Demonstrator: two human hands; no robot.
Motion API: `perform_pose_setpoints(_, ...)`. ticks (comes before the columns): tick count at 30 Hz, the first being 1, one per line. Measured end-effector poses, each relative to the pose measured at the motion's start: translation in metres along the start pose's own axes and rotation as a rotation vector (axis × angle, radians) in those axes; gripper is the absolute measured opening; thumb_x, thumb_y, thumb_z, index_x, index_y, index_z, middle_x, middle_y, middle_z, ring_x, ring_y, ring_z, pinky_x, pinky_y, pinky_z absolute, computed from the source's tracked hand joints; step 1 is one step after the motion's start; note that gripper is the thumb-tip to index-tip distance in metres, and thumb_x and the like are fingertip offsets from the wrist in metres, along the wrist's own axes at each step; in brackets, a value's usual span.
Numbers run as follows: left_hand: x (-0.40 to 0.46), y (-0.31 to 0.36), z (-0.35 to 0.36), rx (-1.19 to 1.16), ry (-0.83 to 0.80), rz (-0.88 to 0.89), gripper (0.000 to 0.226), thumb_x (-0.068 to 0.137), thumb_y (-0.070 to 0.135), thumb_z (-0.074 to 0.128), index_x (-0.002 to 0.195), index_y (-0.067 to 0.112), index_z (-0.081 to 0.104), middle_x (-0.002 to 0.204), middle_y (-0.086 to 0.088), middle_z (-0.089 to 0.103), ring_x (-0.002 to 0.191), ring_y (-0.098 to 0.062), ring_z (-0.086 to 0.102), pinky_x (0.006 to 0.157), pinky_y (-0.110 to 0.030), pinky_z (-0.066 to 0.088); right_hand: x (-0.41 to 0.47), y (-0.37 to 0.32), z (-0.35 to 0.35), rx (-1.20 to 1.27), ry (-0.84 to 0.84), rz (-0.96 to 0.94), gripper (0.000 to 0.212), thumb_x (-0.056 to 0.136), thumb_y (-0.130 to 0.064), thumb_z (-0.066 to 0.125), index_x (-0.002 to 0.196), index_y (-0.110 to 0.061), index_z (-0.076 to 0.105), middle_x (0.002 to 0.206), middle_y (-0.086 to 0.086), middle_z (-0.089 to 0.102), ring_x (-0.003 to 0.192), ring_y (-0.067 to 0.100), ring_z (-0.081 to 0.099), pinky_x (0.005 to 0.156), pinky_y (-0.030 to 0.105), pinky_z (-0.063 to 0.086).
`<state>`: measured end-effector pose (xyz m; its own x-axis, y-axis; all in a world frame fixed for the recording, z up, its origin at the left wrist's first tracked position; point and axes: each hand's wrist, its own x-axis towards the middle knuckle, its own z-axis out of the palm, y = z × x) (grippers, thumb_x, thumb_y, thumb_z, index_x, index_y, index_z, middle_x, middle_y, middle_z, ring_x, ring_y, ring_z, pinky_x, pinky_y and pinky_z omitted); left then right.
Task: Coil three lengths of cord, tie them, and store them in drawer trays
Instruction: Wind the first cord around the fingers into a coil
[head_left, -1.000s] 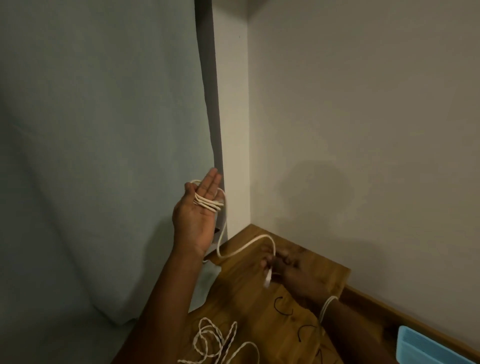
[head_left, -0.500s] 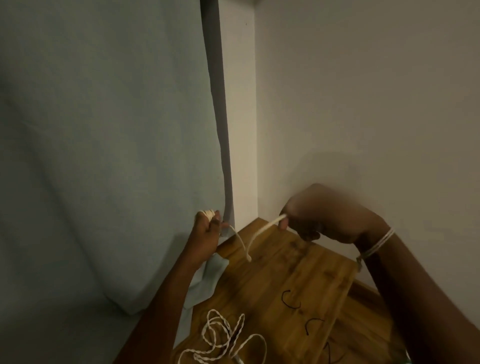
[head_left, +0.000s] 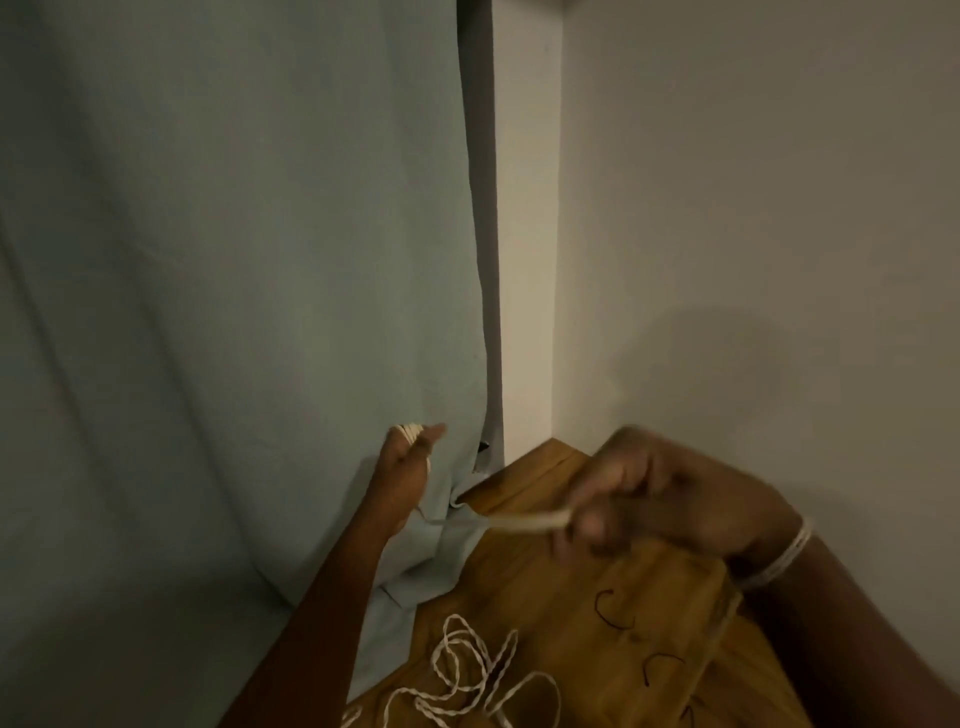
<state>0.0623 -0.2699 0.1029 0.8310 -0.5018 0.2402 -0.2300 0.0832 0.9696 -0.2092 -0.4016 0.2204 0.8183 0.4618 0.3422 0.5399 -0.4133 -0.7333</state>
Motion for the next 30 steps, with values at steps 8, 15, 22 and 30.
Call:
perform_pose_setpoints(8,-0.062,0.019,0.034,-0.465,-0.841,-0.229,0.031,0.090,0.023,0.056,0.104,-0.005,0.053,0.062,-0.017,0.067,0.067,-0.032,0.068,0.099,-0.048,0.048,0.008,0.061,-0.086,-0.128,1.225,0.235,0.027,0.099,-0.032,0.055,0.091,-0.015,0.075,0.057,0.004,0.044,0.052,0.010,0.039,0.052,0.024,0.040)
perform_pose_setpoints(15,-0.065,0.067,0.045,-1.157,-0.769,-0.078,0.033,0.092,0.018,0.036,0.090,-0.002,0.062,0.040,-0.001,0.041,0.044,-0.016,0.049,0.112,-0.053,0.036,0.012,0.145,-0.053,-0.265,1.185,0.549,0.028,0.100,-0.023,0.055,0.094,-0.007,0.076,0.082,-0.002,0.072,0.070,0.005,0.062,0.066,0.019,0.045)
perform_pose_setpoints(22,-0.028,0.083,0.040,-0.853,-0.240,0.219,0.014,0.087,0.012,0.044,0.087,0.002,0.054,0.062,-0.002,0.060,0.070,-0.021,0.066,0.103,-0.042,0.047,0.010,0.156,0.034,-0.485,0.516,0.734,0.036,0.105,-0.031,0.040,0.107,-0.018,0.073,0.096,-0.003,0.070,0.064,0.000,0.052,0.059,0.005,0.037)
perform_pose_setpoints(30,-0.023,0.010,0.034,0.482,-0.440,0.002,0.049,0.095,0.026,0.050,0.138,0.004,0.044,0.133,-0.017,0.055,0.119,-0.033,0.056,0.104,-0.043,0.044,0.030,0.078,-0.012,-0.604,0.238,0.404,0.029,0.101,-0.024,0.052,0.105,-0.007,0.075,0.096,0.004,0.075,0.071,0.005,0.065,0.075,0.015,0.055)
